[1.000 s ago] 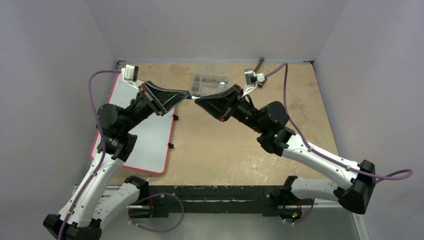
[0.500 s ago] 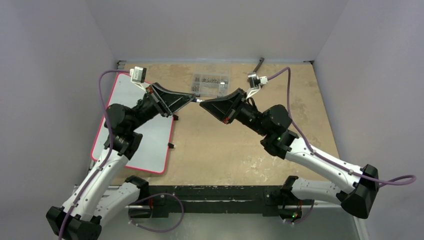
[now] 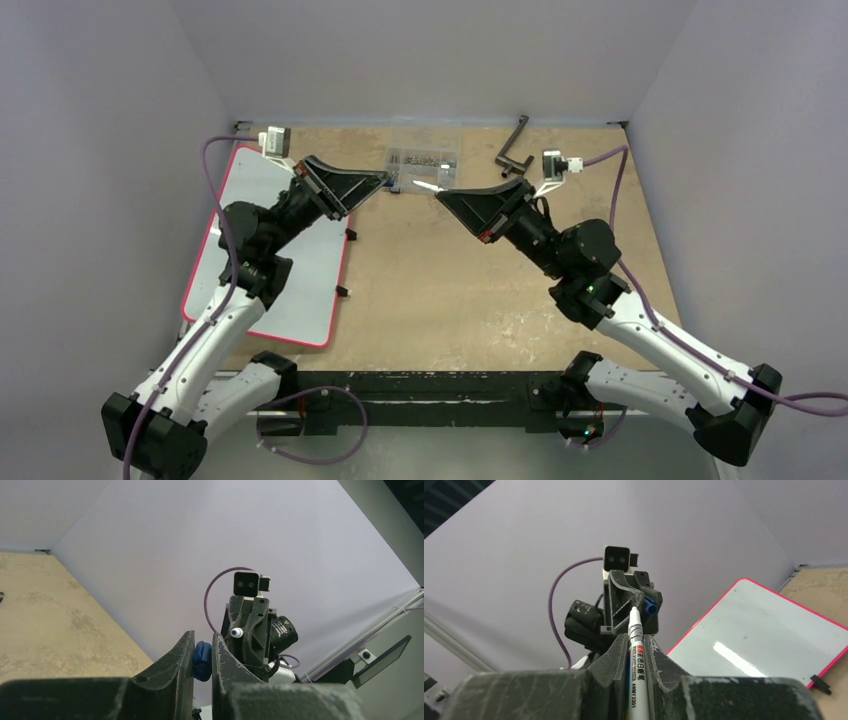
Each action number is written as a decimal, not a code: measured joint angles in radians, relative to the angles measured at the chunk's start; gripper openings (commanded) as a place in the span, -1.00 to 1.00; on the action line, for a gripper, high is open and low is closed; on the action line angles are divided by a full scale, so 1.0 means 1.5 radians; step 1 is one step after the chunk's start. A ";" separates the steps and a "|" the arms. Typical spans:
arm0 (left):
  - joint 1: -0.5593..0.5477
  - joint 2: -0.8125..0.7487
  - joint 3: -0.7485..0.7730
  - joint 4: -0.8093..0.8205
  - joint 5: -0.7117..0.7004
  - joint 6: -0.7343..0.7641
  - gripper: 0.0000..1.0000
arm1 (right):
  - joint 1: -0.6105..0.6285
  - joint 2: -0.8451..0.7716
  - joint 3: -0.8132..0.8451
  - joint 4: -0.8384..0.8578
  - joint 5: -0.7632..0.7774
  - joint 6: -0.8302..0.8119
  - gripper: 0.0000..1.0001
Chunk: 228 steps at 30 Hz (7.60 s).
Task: Write a sentence on the whiteboard
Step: Open the whiteboard marker at the center of the board, then place the pen cap at the center of the board, then move the whiteboard to the center of the board.
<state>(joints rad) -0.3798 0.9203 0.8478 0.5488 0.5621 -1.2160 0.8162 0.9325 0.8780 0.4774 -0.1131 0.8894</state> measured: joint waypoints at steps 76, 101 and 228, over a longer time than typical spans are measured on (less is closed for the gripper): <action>-0.078 0.278 0.219 -0.469 -0.151 0.395 0.76 | -0.009 -0.203 -0.013 -0.465 0.291 -0.204 -1.00; 0.563 0.153 0.284 -0.856 -0.212 0.494 0.81 | -0.009 -0.158 -0.017 -0.449 0.225 -0.201 -1.00; 0.092 0.809 0.893 -0.966 0.040 0.568 0.96 | -0.009 -0.197 0.004 -0.586 0.256 -0.204 -1.00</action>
<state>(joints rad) -0.2413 2.1342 2.1876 -0.9005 0.6224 -0.3641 0.8028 0.6373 0.8845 -0.4015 0.2703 0.5835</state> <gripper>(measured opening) 0.977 0.092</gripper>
